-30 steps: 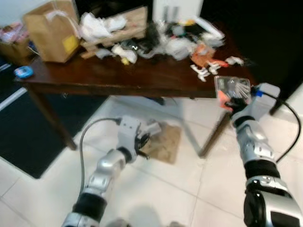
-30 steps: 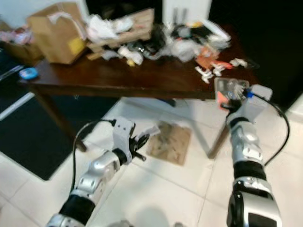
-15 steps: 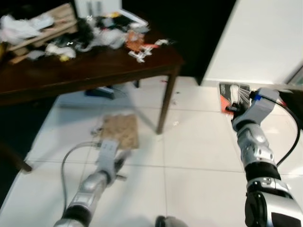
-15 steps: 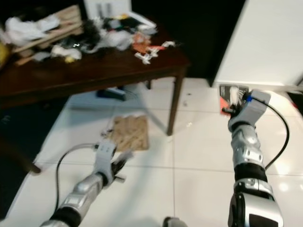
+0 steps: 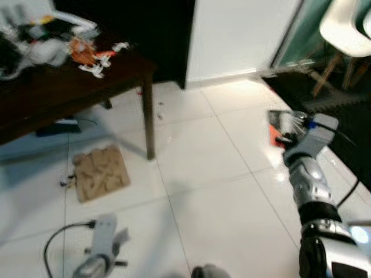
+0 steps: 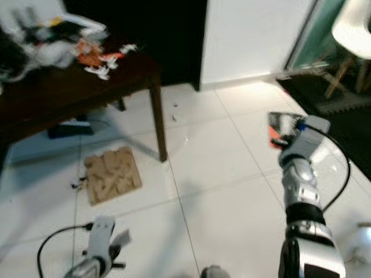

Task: Picking trash to rubbish bin

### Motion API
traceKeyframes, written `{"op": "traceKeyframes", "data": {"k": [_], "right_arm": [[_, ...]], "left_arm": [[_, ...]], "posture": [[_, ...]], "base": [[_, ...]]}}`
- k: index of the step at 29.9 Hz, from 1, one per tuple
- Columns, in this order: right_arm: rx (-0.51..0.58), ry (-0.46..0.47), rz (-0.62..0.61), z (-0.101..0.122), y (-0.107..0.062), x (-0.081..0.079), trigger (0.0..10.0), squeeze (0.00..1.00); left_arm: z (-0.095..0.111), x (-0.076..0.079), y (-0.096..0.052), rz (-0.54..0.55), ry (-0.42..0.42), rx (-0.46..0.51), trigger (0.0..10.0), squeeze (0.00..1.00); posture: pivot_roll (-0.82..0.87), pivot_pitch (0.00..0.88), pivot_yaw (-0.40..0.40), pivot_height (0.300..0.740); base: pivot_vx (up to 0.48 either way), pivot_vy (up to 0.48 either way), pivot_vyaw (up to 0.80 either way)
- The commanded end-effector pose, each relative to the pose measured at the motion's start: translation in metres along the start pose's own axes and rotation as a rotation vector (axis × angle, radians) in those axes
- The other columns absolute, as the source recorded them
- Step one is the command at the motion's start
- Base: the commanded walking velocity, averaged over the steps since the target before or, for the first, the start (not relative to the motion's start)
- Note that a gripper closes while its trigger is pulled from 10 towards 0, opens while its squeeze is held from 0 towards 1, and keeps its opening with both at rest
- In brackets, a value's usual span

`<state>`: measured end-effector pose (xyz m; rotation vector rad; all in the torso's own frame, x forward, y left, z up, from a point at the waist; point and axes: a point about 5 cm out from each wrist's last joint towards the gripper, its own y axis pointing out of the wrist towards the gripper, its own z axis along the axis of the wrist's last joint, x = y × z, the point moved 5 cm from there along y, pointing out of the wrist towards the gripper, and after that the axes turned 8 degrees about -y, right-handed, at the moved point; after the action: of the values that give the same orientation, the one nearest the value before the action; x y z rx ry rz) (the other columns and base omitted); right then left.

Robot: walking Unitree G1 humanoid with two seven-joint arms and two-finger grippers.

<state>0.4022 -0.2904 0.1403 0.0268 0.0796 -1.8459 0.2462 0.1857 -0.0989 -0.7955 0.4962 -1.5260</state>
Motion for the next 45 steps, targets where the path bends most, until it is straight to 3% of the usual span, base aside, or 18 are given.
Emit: {"op": "traceKeyframes", "data": {"k": [1, 5, 8, 11, 13, 18, 20, 24, 31, 35, 45], "right_arm": [[0.018, 0.004, -0.007, 0.003, -0.001, 0.004, 10.0, 0.00], [0.029, 0.026, 0.044, 0.002, 0.000, -0.010, 10.0, 0.00], [0.025, 0.030, 0.062, 0.000, -0.001, -0.017, 10.0, 0.00], [0.013, 0.034, 0.097, -0.006, -0.002, -0.030, 10.0, 0.00], [-0.005, 0.040, 0.149, -0.015, -0.006, -0.048, 10.0, 0.00], [-0.020, 0.044, 0.215, -0.023, -0.011, -0.070, 10.0, 0.00], [-0.019, 0.052, 0.235, -0.024, -0.012, -0.076, 10.0, 0.00], [0.013, 0.107, 0.309, -0.016, -0.014, -0.094, 10.0, 0.00], [0.048, 0.162, 0.341, -0.006, -0.014, -0.099, 10.0, 0.00], [0.048, 0.143, 0.339, -0.006, -0.012, -0.099, 10.0, 0.00], [0.056, 0.148, 0.338, -0.001, -0.009, -0.098, 10.0, 0.00]], "left_arm": [[0.000, 0.002, 0.000, -0.004, 0.001, 0.010, 10.0, 0.00], [0.027, 0.012, 0.006, -0.025, 0.052, 0.088, 10.0, 0.00], [0.036, 0.017, 0.007, -0.040, 0.072, 0.113, 10.0, 0.00], [0.051, 0.027, 0.010, -0.069, 0.099, 0.159, 10.0, 0.00], [0.065, 0.038, 0.011, -0.101, 0.135, 0.207, 10.0, 0.00], [0.073, 0.048, 0.012, -0.120, 0.241, 0.227, 10.0, 0.00], [0.077, 0.051, 0.012, -0.127, 0.243, 0.238, 10.0, 0.00], [0.105, 0.066, 0.010, -0.179, 0.199, 0.332, 10.0, 0.00], [0.129, 0.076, 0.008, -0.201, 0.211, 0.408, 10.0, 0.00], [0.144, 0.081, 0.006, -0.189, 0.294, 0.450, 10.0, 0.00], [0.163, 0.079, 0.003, -0.162, 0.272, 0.501, 10.0, 0.00]], "posture": [[0.01, 0.118, -0.003, 0.740], [0.02, 0.110, -0.003, 0.740], [0.02, 0.110, -0.003, 0.740], [0.02, 0.110, -0.003, 0.740], [0.02, 0.109, -0.002, 0.740], [0.02, 0.107, -0.002, 0.740], [0.02, 0.107, -0.002, 0.740], [0.02, 0.109, -0.003, 0.740], [0.02, 0.108, -0.005, 0.740], [0.02, 0.097, -0.001, 0.740], [0.01, 0.079, 0.000, 0.740]], "base": [[0.000, 0.000, -0.80], [0.000, 0.000, -0.80], [0.000, 0.000, -0.80], [0.000, 0.000, -0.80], [0.000, 0.000, -0.80], [0.000, 0.000, -0.80], [0.000, 0.000, -0.80], [0.000, 0.000, -0.80], [0.000, 0.000, -0.80], [0.000, 0.000, -0.80], [0.000, 0.000, -0.80]]}}
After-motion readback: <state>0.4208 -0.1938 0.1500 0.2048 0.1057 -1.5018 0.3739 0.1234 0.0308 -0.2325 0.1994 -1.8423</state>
